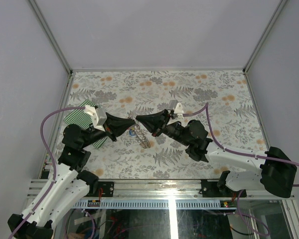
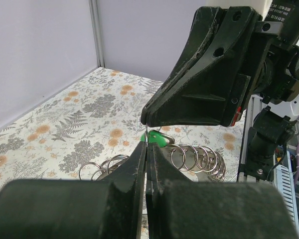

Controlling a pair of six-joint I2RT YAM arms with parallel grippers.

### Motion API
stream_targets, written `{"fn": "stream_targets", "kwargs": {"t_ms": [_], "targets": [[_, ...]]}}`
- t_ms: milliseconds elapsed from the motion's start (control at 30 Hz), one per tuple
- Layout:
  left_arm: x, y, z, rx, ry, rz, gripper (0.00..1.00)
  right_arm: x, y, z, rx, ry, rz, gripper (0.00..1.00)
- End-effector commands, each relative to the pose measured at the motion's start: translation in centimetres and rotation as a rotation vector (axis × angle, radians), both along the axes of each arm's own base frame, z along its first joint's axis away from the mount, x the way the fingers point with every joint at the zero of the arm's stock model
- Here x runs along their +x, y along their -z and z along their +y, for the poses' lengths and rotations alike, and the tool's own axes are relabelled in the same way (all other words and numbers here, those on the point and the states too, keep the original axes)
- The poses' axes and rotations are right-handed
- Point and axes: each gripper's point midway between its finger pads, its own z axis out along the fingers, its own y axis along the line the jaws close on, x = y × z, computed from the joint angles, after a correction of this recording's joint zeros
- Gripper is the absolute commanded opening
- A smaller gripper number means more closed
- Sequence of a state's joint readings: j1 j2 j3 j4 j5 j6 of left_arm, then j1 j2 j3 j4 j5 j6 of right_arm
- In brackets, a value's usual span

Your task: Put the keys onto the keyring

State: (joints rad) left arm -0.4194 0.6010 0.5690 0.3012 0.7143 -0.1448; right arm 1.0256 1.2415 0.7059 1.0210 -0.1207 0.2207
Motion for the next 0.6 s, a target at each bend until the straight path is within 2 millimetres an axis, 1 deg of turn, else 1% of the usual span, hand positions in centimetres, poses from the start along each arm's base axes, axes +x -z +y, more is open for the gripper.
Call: {"fn": "stream_targets", "kwargs": {"t_ms": [0,267,433,567], "targets": [[-0.7,-2.5,0.4,-0.052,0.000,-0.110,0.00,0.9,-2.2,-0.5,0.075,0.054,0.011,0.00],[-0.7,-2.5,0.4,-0.053,-0.002,-0.112,0.00,1.7,-1.4,-0.5,0.071,0.082,0.077,0.01],[-0.7,-2.6,0.6,-0.056,-0.008,-0.115,0.00,2.6,-0.7,-0.8,0.068,0.126,0.166,0.05],[-0.7,-2.6,0.6,-0.056,-0.008,-0.115,0.00,3.0,0.0,-1.1,0.065,0.148,0.236,0.11]]}}
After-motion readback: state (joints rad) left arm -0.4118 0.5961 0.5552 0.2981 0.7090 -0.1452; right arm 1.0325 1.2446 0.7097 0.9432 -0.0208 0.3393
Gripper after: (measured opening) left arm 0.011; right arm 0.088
